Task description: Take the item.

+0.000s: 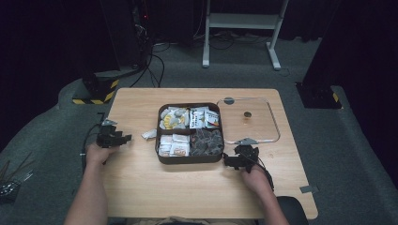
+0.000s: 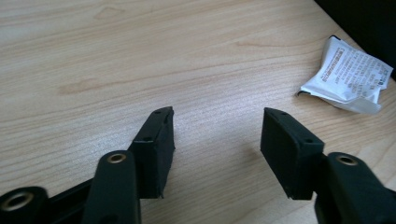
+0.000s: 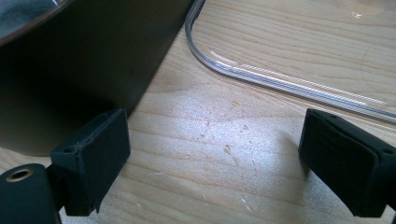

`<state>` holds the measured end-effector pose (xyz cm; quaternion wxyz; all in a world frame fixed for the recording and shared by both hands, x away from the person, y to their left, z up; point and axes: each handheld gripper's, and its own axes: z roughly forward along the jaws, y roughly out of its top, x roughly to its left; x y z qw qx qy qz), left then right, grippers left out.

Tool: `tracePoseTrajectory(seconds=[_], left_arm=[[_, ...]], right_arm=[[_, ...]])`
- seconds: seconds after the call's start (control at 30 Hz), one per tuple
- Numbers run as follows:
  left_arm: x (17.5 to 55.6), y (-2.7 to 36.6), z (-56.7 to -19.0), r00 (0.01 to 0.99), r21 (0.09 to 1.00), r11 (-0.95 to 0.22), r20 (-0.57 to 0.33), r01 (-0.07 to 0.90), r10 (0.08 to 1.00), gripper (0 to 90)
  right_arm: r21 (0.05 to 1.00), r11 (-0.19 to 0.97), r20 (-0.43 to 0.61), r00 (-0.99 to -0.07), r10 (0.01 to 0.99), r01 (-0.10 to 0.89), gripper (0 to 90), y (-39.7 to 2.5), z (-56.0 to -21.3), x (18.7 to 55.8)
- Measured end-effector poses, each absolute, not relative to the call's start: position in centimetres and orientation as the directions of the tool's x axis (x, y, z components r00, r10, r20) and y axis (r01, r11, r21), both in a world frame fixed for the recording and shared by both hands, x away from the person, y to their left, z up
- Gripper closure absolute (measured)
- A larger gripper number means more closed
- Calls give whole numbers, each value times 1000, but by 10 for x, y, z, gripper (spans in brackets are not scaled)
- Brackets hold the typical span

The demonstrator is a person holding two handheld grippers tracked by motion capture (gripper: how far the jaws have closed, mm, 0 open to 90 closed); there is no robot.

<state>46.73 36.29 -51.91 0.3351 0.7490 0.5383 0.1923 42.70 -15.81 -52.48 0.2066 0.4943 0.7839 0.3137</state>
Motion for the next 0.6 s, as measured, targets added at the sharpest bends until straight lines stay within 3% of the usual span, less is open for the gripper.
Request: tracePoseTrajectory(seconds=[0.6], left_arm=[[462, 360, -528, 292, 752, -195, 3, 630, 956, 318]], right_arm=[[696, 314, -14, -426, 905, 645, 87, -158, -525, 427]])
